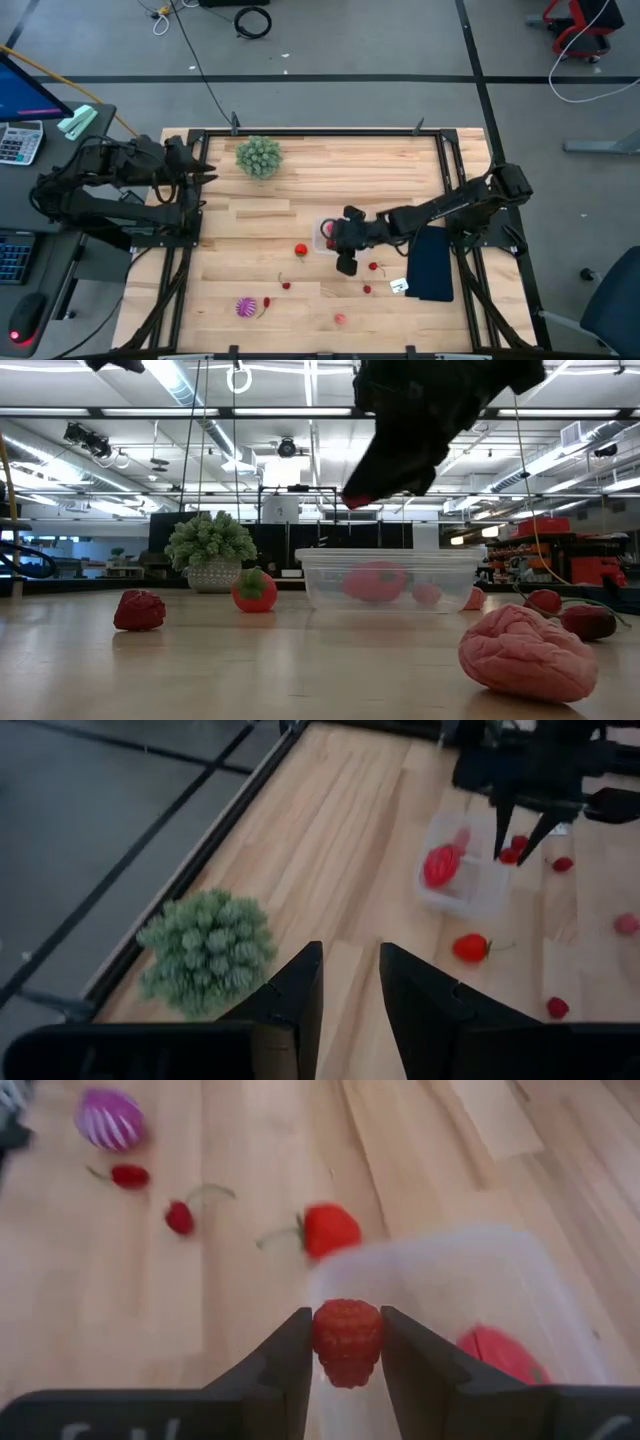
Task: Pick and placing Produce into tupperware
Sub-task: Put the red raspberry into the transparent bin
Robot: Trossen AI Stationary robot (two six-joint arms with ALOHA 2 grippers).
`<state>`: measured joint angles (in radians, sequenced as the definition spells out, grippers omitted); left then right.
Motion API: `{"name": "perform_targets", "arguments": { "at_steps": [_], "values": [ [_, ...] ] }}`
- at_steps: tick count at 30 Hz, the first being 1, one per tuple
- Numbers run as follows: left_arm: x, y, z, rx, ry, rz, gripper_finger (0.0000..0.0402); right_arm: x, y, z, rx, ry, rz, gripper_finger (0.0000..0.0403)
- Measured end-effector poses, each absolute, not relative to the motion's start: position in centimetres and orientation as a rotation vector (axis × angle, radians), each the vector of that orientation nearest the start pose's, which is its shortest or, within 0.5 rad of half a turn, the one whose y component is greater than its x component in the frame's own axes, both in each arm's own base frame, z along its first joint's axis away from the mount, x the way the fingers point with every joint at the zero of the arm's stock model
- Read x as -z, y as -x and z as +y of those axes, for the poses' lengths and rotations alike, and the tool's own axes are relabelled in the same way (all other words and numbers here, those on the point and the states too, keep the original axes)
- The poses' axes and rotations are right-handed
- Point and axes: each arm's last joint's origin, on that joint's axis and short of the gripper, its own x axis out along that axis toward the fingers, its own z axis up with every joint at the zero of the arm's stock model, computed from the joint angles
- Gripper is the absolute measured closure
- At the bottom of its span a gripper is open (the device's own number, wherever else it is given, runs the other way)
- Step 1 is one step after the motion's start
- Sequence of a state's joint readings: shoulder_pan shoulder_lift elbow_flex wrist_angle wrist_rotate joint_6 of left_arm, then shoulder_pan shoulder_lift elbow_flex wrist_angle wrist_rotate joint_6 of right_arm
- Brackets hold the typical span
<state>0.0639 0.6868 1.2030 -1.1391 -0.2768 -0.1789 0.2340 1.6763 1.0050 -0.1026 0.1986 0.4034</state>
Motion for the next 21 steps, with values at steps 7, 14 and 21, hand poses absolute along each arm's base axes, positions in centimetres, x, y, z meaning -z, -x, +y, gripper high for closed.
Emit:
{"name": "perform_targets", "arguments": {
  "at_steps": [7, 14, 21],
  "values": [
    [-38.6, -8.0, 1.3, -0.409, 0.171, 0.615, 0.0294, -18.2, -32.8, 6.7, 0.275, -0.273, 0.861, 0.0283],
    [-38.2, -9.4, 1.4, -0.413, 0.162, 0.665, 0.0294, -16.4, -32.9, 5.9, 0.351, -0.356, 0.954, 0.0287],
    [-37.8, -11.1, 1.5, -0.404, 0.119, 0.728, 0.0294, -14.9, -33.1, 6.0, 0.370, -0.392, 1.001, 0.0277]
  ]
}}
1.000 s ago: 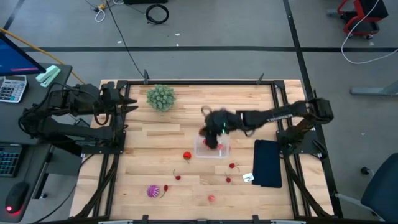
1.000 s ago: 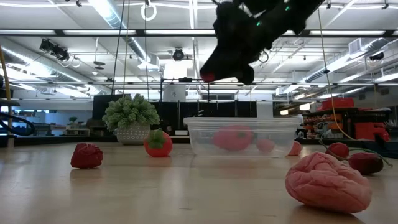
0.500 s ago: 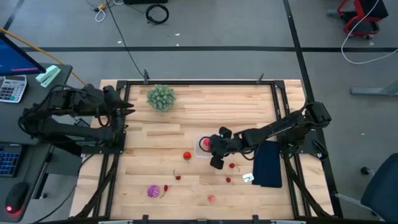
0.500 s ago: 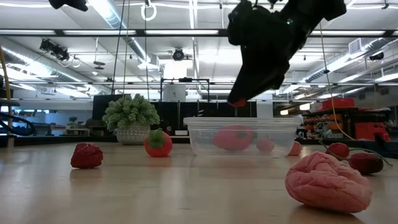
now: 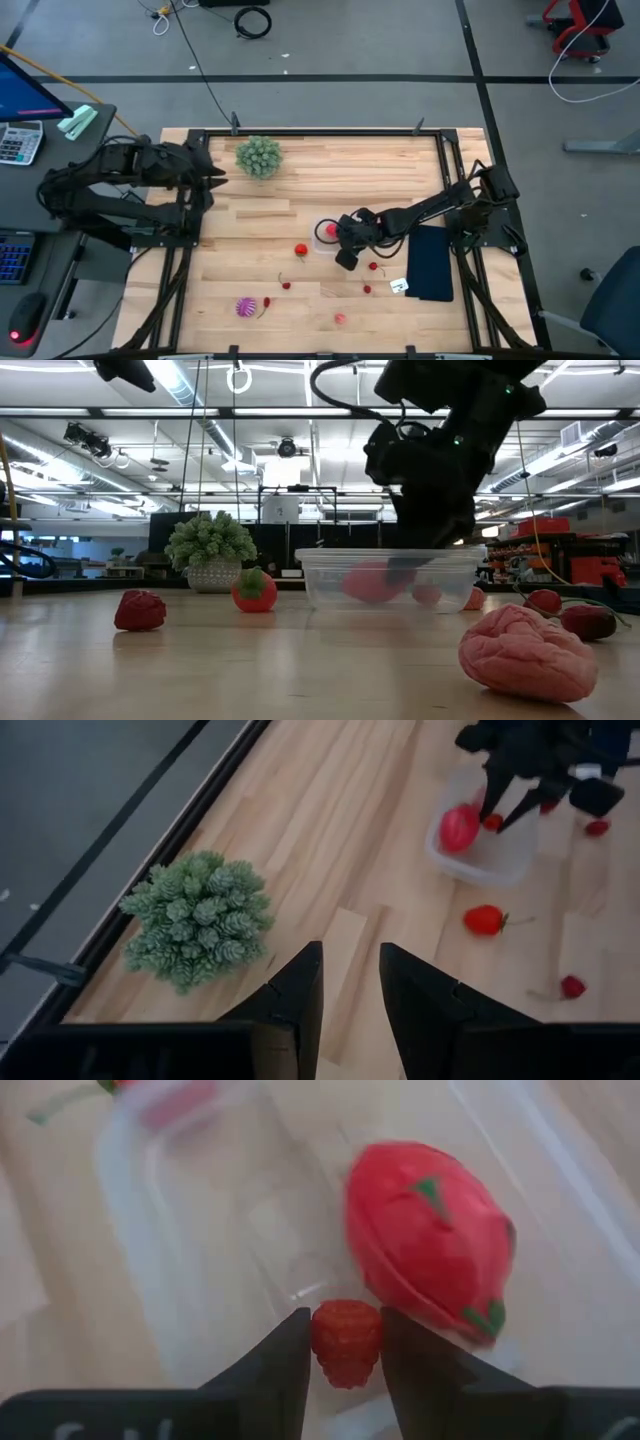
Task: Pick and placing Produce into tupperware
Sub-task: Put the red raspberry into the transparent bin, then put the red strawberry into the transparent bin
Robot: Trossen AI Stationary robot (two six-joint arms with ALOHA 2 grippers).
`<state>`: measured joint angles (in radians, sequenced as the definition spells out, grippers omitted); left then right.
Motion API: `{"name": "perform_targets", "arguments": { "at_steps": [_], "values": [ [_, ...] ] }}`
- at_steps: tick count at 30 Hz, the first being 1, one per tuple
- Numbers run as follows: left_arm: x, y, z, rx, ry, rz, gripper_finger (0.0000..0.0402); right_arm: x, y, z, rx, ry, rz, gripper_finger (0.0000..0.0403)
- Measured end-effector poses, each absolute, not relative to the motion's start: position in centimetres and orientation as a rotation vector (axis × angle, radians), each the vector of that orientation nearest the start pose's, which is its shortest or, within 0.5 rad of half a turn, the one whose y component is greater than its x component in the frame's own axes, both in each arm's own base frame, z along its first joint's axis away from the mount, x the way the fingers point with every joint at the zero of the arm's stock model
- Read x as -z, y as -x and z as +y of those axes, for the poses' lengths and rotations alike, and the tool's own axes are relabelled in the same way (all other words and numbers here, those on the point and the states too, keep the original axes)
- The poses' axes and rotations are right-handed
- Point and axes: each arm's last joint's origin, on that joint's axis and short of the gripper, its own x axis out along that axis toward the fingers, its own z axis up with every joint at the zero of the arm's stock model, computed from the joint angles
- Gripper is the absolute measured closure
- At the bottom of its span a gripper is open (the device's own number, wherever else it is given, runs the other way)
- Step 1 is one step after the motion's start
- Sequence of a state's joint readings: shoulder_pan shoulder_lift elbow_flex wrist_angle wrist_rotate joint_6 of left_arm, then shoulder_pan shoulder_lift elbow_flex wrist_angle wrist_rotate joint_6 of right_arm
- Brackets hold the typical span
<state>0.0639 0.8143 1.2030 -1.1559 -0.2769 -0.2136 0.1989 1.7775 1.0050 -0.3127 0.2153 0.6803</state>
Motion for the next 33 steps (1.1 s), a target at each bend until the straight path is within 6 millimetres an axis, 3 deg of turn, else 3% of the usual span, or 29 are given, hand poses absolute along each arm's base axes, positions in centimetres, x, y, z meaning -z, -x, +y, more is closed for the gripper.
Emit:
{"name": "perform_targets", "arguments": {
  "at_steps": [14, 25, 33],
  "values": [
    [-36.7, -14.5, 1.7, -0.404, 0.098, 0.807, 0.0294, -15.3, -33.0, 5.9, 0.380, -0.387, 0.986, 0.0225],
    [-34.5, -19.0, 0.9, -0.362, 0.115, 0.930, 0.0294, -21.0, -31.6, 5.6, 0.314, -0.421, 0.819, 0.0244],
    [-32.6, -22.8, -2.6, -0.230, 0.060, 0.947, 0.0294, -25.4, -29.7, 5.1, 0.271, -0.371, 0.676, 0.0253]
  ]
}}
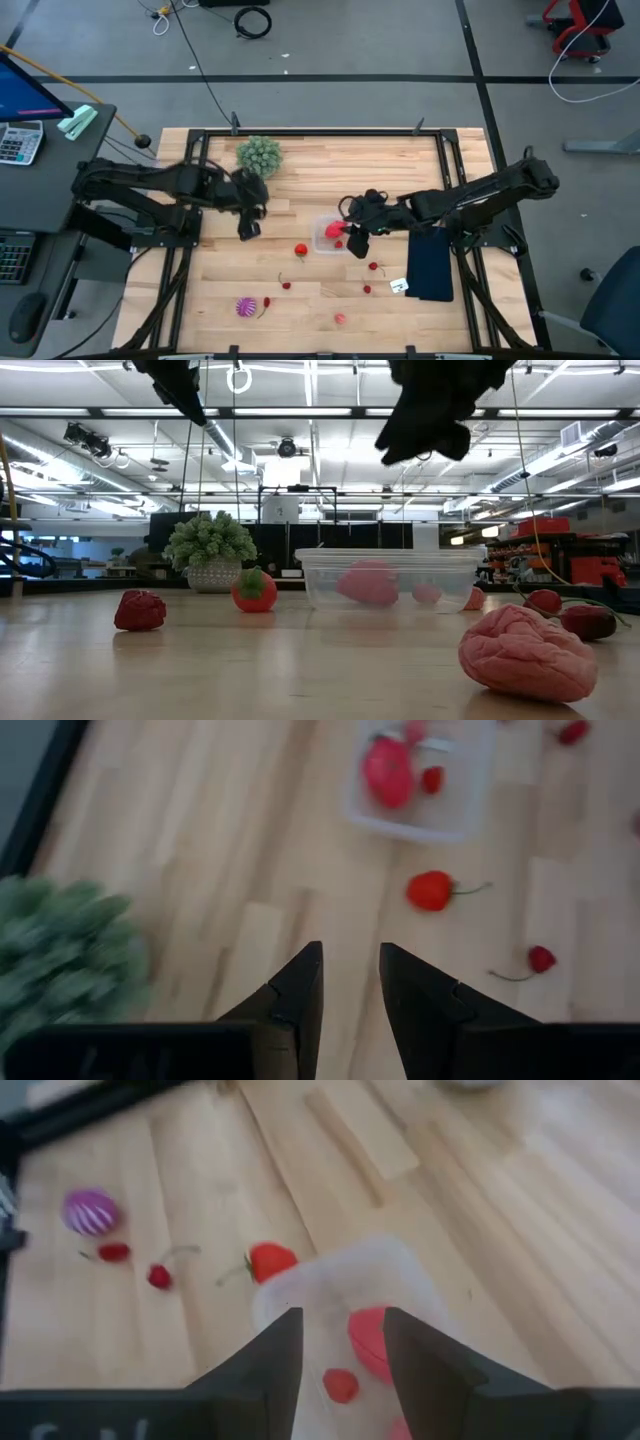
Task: Pick and placing Produce into tupperware
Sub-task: Put the red strawberry into the transparent bin
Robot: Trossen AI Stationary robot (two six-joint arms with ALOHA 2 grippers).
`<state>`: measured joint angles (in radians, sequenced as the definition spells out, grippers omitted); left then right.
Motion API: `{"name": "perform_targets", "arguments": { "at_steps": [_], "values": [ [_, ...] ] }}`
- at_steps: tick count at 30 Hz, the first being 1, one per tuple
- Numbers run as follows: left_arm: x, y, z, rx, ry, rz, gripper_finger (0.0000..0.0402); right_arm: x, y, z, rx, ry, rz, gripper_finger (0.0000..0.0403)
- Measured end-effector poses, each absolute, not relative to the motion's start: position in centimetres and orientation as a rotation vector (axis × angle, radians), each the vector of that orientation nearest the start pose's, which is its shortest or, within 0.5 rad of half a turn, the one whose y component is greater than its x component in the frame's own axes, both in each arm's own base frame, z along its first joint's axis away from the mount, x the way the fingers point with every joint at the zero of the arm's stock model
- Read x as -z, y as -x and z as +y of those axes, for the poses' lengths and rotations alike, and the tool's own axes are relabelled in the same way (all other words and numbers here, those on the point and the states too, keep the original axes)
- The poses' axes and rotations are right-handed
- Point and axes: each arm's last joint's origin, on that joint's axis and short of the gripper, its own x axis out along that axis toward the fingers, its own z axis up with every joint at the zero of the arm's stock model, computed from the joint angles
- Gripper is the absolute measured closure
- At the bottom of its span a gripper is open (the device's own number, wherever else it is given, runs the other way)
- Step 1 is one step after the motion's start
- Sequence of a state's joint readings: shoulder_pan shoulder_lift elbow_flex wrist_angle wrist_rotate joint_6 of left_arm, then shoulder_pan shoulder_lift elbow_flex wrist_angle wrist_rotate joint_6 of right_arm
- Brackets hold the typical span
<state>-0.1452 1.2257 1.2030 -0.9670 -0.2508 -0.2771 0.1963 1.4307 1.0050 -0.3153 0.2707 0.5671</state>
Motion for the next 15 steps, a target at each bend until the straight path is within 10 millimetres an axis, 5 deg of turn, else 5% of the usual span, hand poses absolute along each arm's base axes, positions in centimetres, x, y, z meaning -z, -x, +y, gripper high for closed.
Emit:
{"name": "perform_targets", "arguments": {
  "at_steps": [5, 15],
  "values": [
    [-30.7, -24.7, -5.2, -0.150, -0.009, 1.004, 0.0294, -26.8, -28.9, 5.0, 0.306, -0.359, 0.609, 0.0254],
    [-26.5, -27.7, -10.4, -0.130, -0.225, 1.032, 0.0294, -26.4, -28.5, 5.7, 0.323, -0.320, 0.646, 0.0254]
  ]
}}
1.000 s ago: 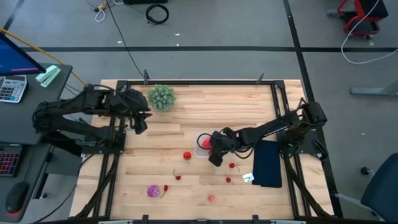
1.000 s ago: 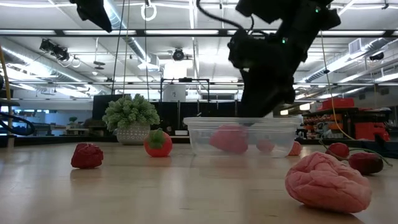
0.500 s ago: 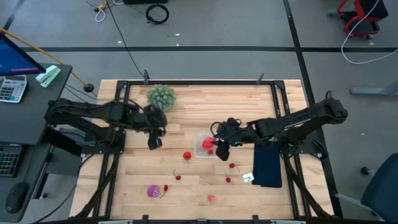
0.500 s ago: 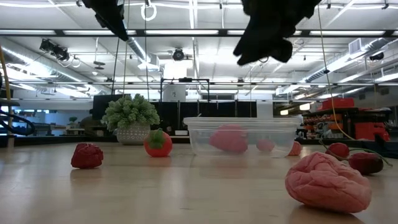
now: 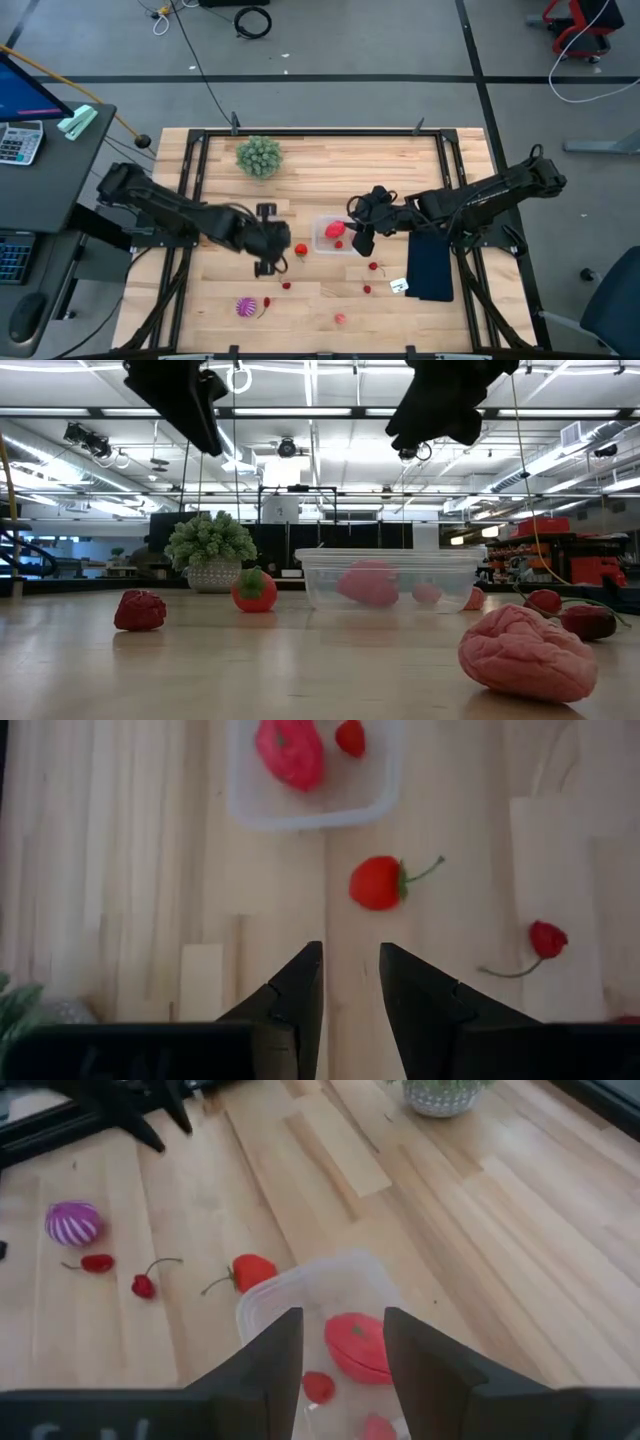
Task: Pick and placing Produce into tupperware
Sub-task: Put the red strawberry into the transparent bin
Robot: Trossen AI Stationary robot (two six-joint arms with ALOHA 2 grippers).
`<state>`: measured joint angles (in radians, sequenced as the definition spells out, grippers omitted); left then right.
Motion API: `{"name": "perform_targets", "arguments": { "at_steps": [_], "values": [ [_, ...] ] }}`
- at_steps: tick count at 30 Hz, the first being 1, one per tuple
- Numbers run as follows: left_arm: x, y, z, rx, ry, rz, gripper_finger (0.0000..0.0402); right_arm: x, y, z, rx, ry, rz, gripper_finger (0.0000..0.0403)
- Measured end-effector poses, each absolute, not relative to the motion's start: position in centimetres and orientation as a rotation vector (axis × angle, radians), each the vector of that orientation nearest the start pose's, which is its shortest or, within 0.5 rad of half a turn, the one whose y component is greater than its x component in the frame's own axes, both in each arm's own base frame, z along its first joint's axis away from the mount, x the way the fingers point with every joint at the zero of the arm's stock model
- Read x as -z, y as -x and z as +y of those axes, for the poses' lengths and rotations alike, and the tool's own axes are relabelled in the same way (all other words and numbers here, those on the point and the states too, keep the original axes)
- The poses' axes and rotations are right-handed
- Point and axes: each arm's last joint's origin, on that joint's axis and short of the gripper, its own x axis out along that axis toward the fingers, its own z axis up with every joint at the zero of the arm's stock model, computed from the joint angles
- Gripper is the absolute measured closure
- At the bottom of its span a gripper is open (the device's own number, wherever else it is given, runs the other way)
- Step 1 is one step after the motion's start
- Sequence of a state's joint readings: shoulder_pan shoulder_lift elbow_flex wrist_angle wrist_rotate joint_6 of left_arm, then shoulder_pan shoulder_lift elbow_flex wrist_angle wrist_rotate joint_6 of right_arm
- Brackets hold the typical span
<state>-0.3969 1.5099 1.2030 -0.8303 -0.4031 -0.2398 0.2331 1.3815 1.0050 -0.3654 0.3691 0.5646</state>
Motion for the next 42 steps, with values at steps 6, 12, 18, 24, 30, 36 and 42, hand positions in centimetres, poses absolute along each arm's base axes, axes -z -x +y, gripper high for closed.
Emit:
{"name": "perform_targets", "arguments": {
  "at_steps": [6, 12, 18, 24, 30, 36, 42],
  "values": [
    [-23.4, -29.7, -13.2, -0.054, -0.330, 1.018, 0.0294, -26.4, -28.4, 5.6, 0.326, -0.317, 0.653, 0.0254],
    [-20.2, -30.9, -13.8, -0.068, -0.352, 1.090, 0.0294, -26.4, -28.4, 5.6, 0.328, -0.316, 0.657, 0.0254],
    [-18.0, -32.1, -13.7, -0.077, -0.350, 1.118, 0.0294, -26.4, -28.4, 5.6, 0.346, -0.309, 0.649, 0.0254],
    [-17.5, -32.8, -13.9, -0.025, -0.410, 1.093, 0.0294, -26.4, -28.4, 5.5, 0.350, -0.305, 0.647, 0.0254],
    [-17.6, -33.0, -14.0, -0.007, -0.426, 1.071, 0.0294, -26.3, -28.4, 5.5, 0.348, -0.297, 0.650, 0.0254],
    [-17.6, -33.1, -14.1, -0.006, -0.420, 1.055, 0.0294, -26.3, -28.4, 5.5, 0.348, -0.292, 0.650, 0.0254],
    [-17.7, -33.4, -14.2, 0.010, -0.397, 1.031, 0.0294, -26.3, -28.4, 5.5, 0.348, -0.289, 0.651, 0.0254]
  ]
}}
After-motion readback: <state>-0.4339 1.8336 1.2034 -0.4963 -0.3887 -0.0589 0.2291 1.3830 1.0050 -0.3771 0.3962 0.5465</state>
